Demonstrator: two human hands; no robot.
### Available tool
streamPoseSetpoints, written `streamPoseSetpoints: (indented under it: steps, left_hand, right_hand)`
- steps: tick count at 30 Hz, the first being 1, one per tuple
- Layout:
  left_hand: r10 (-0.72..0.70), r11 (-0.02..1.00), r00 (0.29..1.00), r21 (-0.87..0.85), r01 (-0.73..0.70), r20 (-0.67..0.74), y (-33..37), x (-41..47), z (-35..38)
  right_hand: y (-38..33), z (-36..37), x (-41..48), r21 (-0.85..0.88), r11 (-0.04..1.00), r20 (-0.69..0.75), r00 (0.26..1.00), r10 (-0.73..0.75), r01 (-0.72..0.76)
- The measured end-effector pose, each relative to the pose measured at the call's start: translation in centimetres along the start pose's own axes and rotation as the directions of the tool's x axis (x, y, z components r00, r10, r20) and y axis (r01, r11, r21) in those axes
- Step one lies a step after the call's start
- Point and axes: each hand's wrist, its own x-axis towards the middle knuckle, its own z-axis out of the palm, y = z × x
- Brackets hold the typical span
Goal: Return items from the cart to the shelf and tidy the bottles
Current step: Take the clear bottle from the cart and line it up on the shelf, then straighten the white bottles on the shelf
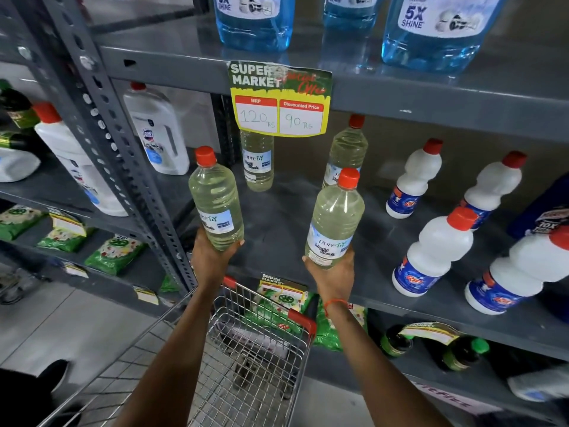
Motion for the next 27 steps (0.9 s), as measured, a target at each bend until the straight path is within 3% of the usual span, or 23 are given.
streamPoseSetpoints:
  steps: [9, 12, 15, 19, 23, 27]
  left_hand:
    - [-0.041, 0.997, 0.998, -0.066, 0.044, 0.043, -0.9, -0.9, 0.4]
    - [-0.036, 0.999, 0.999, 0.008, 0.036, 0.014, 0.1, -2.1, 1.2]
    - [0.141, 0.981, 0.989, 0.141, -0.133, -0.050, 2.2, -5.5, 1.8]
    - [0.417, 0.899, 0.901, 0.088, -0.429, 0.121, 5.7, -10.9, 4.2]
    - [0.506, 0.862, 0.854, -0.065, -0.502, 0.117, 9.5, -16.1, 7.8]
    - [0.535, 0.843, 0.825, -0.170, -0.510, 0.182, 12.9, -20.1, 12.5]
  right_hand:
    - [0.9, -0.2, -0.8, 0.005, 1.000, 0.063, 0.998, 0.001, -0.002]
    - [1.1, -0.9, -0.6, 0.005, 1.000, 0.075, 0.997, -0.022, 0.022]
    - [0.7, -1.6, -1.7, 0.031, 0.994, 0.047, 0.993, -0.104, 0.103]
    - [-0.3, -3.7, -3.1, 0.147, 0.949, -0.039, 0.960, -0.276, 0.278]
    - [-1.8, -8.7, -3.1, 0.189, 0.903, -0.166, 0.919, -0.357, 0.385]
    - [-0.6, -15.9, -1.2, 0.102, 0.865, -0.283, 0.848, -0.449, 0.492]
